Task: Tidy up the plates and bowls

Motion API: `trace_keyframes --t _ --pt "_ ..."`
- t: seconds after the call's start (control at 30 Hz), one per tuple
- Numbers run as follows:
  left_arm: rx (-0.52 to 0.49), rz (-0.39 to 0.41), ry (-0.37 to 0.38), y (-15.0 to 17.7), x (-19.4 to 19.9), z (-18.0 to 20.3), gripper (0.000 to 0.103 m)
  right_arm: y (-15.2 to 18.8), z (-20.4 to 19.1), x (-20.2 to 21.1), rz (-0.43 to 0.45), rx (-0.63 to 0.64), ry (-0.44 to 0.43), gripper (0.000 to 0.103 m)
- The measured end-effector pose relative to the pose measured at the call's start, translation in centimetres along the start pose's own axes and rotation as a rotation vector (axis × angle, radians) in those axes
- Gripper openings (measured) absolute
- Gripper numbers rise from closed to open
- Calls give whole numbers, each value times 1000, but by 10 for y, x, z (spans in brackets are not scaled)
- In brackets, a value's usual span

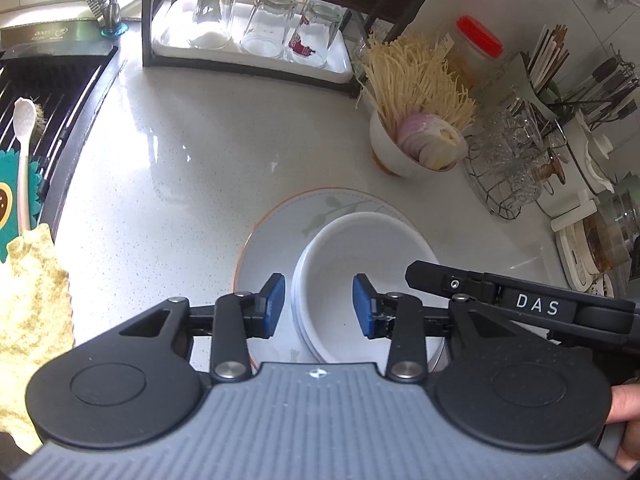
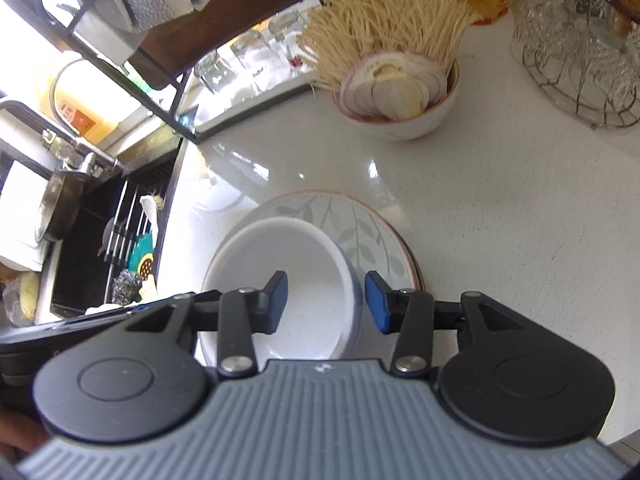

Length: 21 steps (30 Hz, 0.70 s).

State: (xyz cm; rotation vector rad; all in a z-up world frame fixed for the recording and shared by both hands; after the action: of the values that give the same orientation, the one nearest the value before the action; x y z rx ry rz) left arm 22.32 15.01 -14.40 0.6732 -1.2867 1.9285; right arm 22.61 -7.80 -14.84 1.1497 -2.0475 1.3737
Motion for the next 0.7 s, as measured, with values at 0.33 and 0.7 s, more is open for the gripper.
trace_keyframes --t 0.33,0.7 --pt "-94 115 36 -23 65 19 43 -15 -19 58 179 31 -14 46" --pt "-147 263 23 -11 135 65 43 -15 -30 134 362 92 -89 46"
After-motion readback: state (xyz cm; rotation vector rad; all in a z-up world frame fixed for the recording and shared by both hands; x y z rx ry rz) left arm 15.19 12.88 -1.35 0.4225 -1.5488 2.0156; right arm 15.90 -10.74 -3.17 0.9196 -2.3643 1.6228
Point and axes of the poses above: each gripper's, at about its wrist camera, not at the fingertips, and x roughly against the way its jaws point, z to its right, y to its underside, the point moved 1 cm from there along -x, roughly the way its jaws point, and after that the axes turned 10 degrees about z, right-handed, at the moved point
